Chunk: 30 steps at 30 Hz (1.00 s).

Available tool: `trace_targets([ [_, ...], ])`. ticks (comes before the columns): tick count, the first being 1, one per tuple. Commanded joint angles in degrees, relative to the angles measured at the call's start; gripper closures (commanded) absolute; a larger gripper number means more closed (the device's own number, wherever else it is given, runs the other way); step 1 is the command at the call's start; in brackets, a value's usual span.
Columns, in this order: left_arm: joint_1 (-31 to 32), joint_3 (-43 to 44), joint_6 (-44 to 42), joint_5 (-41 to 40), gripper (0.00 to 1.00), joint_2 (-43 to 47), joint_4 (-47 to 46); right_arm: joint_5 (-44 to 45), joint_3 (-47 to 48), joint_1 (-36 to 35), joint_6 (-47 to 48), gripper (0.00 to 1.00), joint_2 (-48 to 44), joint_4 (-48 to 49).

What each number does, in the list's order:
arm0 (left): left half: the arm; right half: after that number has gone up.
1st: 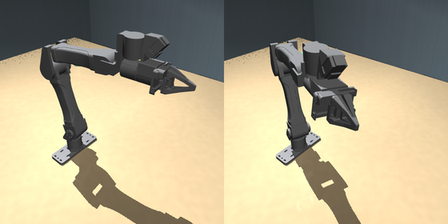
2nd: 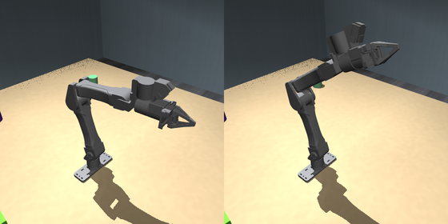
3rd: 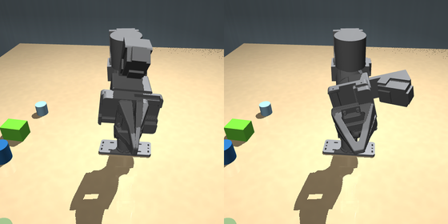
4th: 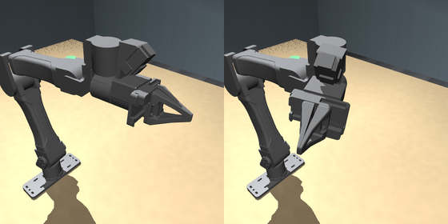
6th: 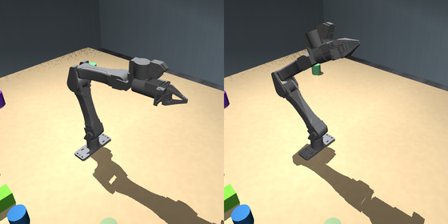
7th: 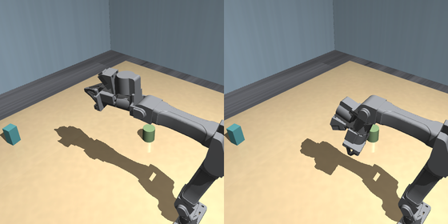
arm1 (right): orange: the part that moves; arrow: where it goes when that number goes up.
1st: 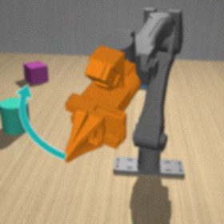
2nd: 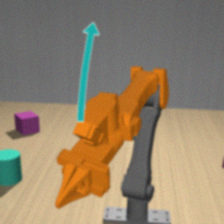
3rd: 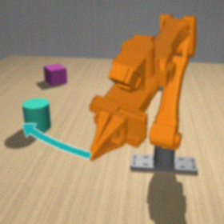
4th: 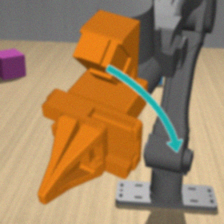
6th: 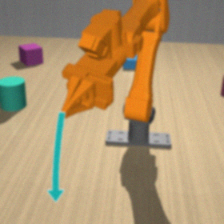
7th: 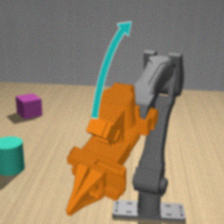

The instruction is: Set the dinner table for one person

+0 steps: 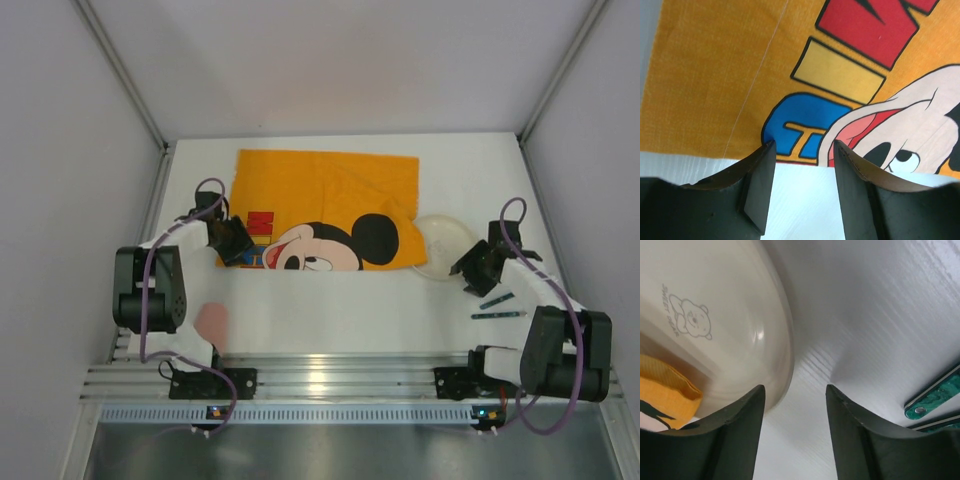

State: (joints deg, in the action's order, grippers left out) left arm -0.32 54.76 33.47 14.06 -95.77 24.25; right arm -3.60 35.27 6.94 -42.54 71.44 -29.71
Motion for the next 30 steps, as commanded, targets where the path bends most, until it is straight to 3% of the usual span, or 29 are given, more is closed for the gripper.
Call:
trace_targets([
  [1,0.14,-2.20,-2.53,-1.32,0.45,3.13,2.73,4.81,1.64,0.62,-1.23,0.49,0.63,6.95],
  [4,0.05,-3.26,-3.33,-1.93,0.45,4.18,3.69,5.61,2.96,0.62,0.09,0.74,1.16,8.44],
  [9,0.14,-3.26,-3.50,-2.11,0.45,5.15,4.49,7.98,4.98,0.71,2.55,1.00,-0.60,7.40],
  [16,0.14,-2.99,-3.15,-2.02,0.47,5.85,4.75,11.67,10.69,4.39,5.45,1.00,-6.92,-2.08],
  [19,1.01,-2.99,-3.06,-2.55,0.49,6.91,5.37,17.47,18.24,4.31,6.42,1.00,-7.98,-8.86],
  [23,1.99,-3.34,-3.07,-3.69,0.54,8.75,8.52,18.36,29.56,4.22,6.95,1.00,-4.92,-10.89],
  [28,6.02,-2.65,-1.49,-3.78,0.58,13.58,12.92,6.61,36.80,4.14,2.21,1.00,-0.25,-6.68],
  [30,7.43,-1.86,0.01,-4.84,0.58,15.08,12.93,-0.14,36.37,-0.24,-0.43,1.00,1.24,-1.96],
])
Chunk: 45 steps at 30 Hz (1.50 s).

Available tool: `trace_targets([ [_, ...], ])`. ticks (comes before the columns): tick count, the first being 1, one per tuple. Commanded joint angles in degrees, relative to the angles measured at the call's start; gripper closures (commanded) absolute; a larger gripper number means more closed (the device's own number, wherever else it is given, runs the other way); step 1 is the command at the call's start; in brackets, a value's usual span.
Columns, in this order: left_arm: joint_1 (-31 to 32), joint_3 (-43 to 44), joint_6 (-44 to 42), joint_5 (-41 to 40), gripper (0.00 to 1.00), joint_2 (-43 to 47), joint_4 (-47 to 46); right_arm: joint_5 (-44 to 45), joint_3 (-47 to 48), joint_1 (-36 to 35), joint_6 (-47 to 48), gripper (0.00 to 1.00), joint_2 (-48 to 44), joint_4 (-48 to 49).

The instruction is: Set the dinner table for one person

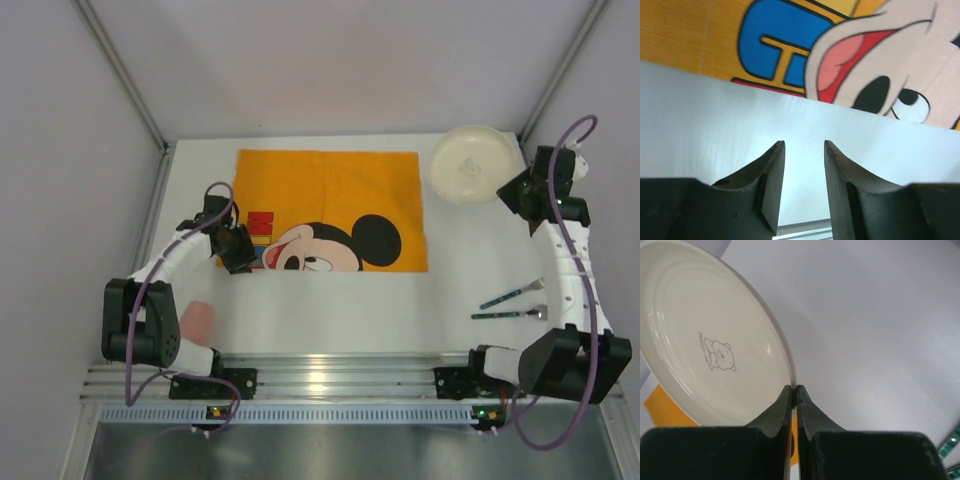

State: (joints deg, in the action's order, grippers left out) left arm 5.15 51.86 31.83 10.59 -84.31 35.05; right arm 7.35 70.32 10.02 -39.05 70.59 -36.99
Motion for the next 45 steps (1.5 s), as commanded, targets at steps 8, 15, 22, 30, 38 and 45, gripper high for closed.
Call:
trace_targets([
  [8,2.32,8.43,4.55,-1.45,0.53,7.66,4.76,-16.41,12.00,-35.38,-9.20,1.00,24.46,11.77],
  [15,2.32,5.63,7.80,-1.19,0.51,14.96,5.29,-15.97,22.57,-40.43,-9.99,1.00,42.25,11.68],
  [22,2.32,5.53,7.98,-4.25,0.51,21.99,11.70,-13.42,30.21,-40.87,-9.12,1.00,52.54,9.93],
  [30,2.32,9.92,18.78,-20.33,0.46,25.60,30.20,-12.19,31.55,-41.05,-6.04,0.21,53.09,6.06],
  [38,1.45,15.39,26.18,-27.74,0.24,27.63,46.34,-12.10,13.81,-40.96,-5.43,0.11,31.58,6.58],
  [45,-5.75,1.25,29.77,-18.06,0.20,34.47,45.81,-15.61,-2.27,-40.87,-4.64,0.09,16.09,6.58],
])
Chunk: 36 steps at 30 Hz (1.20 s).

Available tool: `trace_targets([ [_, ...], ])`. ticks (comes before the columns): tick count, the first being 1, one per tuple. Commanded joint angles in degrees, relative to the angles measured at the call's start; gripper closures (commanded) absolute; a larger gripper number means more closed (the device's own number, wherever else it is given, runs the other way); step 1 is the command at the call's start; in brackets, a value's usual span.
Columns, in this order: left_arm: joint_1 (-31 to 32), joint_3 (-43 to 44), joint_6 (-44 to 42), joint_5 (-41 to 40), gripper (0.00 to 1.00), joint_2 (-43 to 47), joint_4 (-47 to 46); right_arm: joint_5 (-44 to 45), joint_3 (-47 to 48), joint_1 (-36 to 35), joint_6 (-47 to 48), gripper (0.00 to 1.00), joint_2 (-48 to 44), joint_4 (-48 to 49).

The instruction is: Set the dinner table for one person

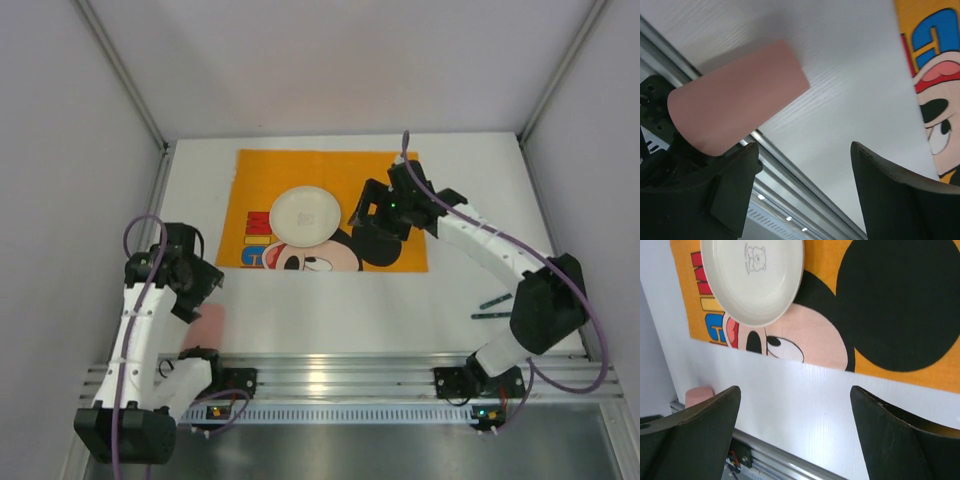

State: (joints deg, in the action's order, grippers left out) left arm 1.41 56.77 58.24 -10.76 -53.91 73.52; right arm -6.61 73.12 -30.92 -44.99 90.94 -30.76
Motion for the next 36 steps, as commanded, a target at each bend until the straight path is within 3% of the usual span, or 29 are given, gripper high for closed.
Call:
trace_targets([
  [1,-2.90,-4.30,3.20,2.86,0.20,4.25,7.87,-1.91,-6.49,0.07,1.48,0.09,-6.80,0.35],
  [5,-4.92,-5.01,1.80,-0.30,0.19,3.99,9.02,-4.02,-13.17,1.29,1.66,0.08,-11.74,0.44],
  [13,-10.18,1.85,-3.03,-12.00,0.16,-1.72,8.58,-7.10,-21.52,2.09,3.42,0.09,-18.85,0.53],
  [18,-20.98,-3.14,-7.34,-8.93,0.16,-5.32,4.71,-9.29,-24.51,2.79,4.12,0.09,-22.37,0.35],
  [22,-24.26,-8.16,-6.92,-3.66,0.16,-6.03,1.64,-10.09,-26.01,4.63,5.26,0.09,-26.06,-1.14],
  [26,-24.09,-12.30,-6.29,2.39,0.20,-6.56,-1.44,-11.58,-26.45,7.44,7.02,0.09,-28.53,-3.94],
  [28,-22.33,-11.43,-5.07,2.76,0.16,-6.82,-1.27,-12.19,-26.98,9.72,8.25,0.09,-29.84,-4.74],
  [32,-20.23,-14.40,-0.86,12.49,0.19,-6.39,-4.95,-14.12,-27.77,13.07,9.75,0.09,-31.08,-6.06],
  [35,-11.81,-19.67,8.53,17.52,0.19,-5.68,-11.44,-15.09,-27.86,14.66,10.27,0.09,-31.17,-6.33],
  [36,-4.39,-21.42,11.95,18.75,0.19,-5.51,-17.29,-15.01,-27.68,14.74,10.28,0.09,-31.26,-6.50],
])
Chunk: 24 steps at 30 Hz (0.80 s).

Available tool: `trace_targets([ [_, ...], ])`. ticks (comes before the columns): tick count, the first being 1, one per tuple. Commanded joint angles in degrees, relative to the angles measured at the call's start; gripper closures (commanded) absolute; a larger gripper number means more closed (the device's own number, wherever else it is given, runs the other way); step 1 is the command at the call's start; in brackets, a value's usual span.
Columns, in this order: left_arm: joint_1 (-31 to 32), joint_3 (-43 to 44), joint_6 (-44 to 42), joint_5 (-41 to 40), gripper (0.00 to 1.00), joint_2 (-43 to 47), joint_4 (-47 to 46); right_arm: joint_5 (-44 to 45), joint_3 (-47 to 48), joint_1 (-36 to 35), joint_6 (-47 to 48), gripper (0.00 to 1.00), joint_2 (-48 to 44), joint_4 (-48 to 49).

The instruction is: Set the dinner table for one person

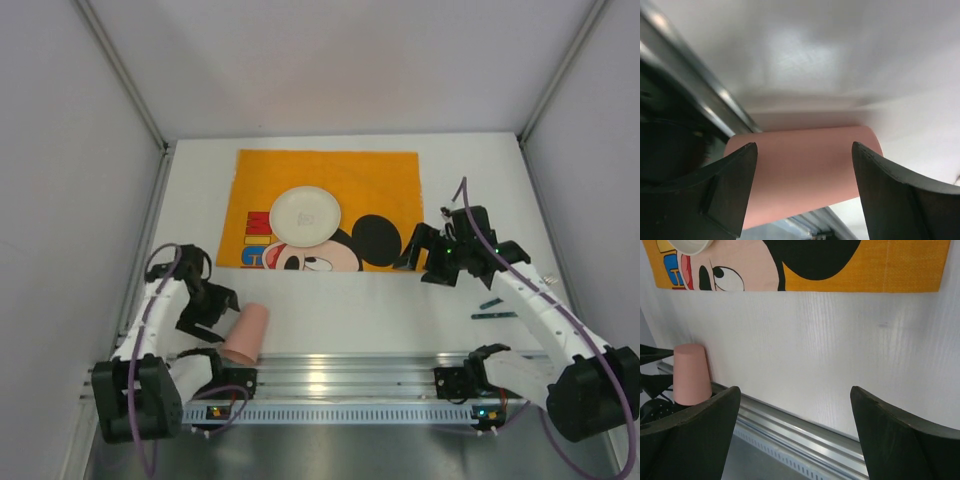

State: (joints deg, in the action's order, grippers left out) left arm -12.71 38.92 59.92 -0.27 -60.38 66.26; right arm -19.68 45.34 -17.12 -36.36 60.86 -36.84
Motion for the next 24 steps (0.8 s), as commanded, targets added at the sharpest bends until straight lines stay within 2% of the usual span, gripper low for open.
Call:
trace_targets([
  [1,14.25,-4.45,18.13,9.32,0.19,0.88,-13.58,-2.03,0.18,1.13,1.64,0.09,-1.18,-0.34],
  [2,18.47,-5.33,22.39,10.28,0.19,0.53,-18.57,-2.11,0.10,1.04,1.56,0.09,-1.36,-0.34],
  [3,26.78,-6.47,29.65,11.16,0.19,-0.95,-24.19,-2.38,0.01,1.04,1.29,0.09,-1.36,-0.34],
  [4,30.77,-6.48,32.34,11.52,0.19,-2.45,-35.99,-2.55,0.01,1.04,1.12,0.09,-1.45,-0.25],
  [5,33.86,-5.53,33.93,11.44,0.19,-4.46,-38.81,-3.16,-0.08,1.04,1.03,0.09,-1.45,-0.08],
  [6,38.15,-0.91,33.42,11.00,0.18,-9.79,-40.66,-3.52,-0.08,1.04,1.20,0.09,-1.62,0.01],
  [8,40.91,6.31,29.57,9.77,0.18,-15.62,-40.00,-5.53,0.18,0.95,1.64,0.09,-2.41,0.54],
  [9,42.92,14.35,27.72,9.16,0.17,-20.69,-38.07,-6.50,0.53,0.87,2.25,0.09,-2.85,0.54],
  [11,44.52,22.91,23.41,7.75,0.17,-25.81,-36.30,-9.48,1.15,-0.36,2.78,0.07,-4.26,0.63],
  [12,45.66,24.70,22.96,7.40,0.17,-26.88,-36.03,-10.63,2.02,-1.32,3.39,0.06,-4.61,0.54],
  [15,46.11,27.78,22.09,6.61,0.17,-28.91,-36.64,-11.52,5.09,-9.04,3.49,0.06,-5.40,-1.56],
  [16,46.02,28.31,21.30,5.64,0.17,-28.83,-35.86,-10.47,6.06,-15.77,3.23,0.06,-5.58,-2.09],
  [18,45.06,30.33,18.93,1.71,0.17,-28.05,-31.75,-5.30,8.17,-23.53,0.95,0.06,-5.93,-2.71],
  [19,44.44,31.04,16.22,0.81,0.17,-27.69,-29.80,-3.19,8.79,-31.57,0.16,0.05,-5.58,-2.80],
  [20,43.66,31.57,14.80,-0.94,0.16,-27.16,-28.13,-0.73,9.41,-35.66,-0.72,0.05,-5.14,-2.80],
  [21,41.56,32.01,12.00,-1.91,0.16,-25.94,-24.72,4.34,10.72,-39.70,-2.30,0.05,-3.22,-2.80],
  [22,40.41,32.01,10.67,-2.18,0.16,-25.41,-23.30,7.17,11.60,-47.66,-3.01,0.05,-1.73,-2.97],
  [24,36.64,30.96,6.99,-2.19,0.16,-22.60,-20.66,15.61,16.23,-55.17,-4.33,0.05,5.44,-4.63],
])
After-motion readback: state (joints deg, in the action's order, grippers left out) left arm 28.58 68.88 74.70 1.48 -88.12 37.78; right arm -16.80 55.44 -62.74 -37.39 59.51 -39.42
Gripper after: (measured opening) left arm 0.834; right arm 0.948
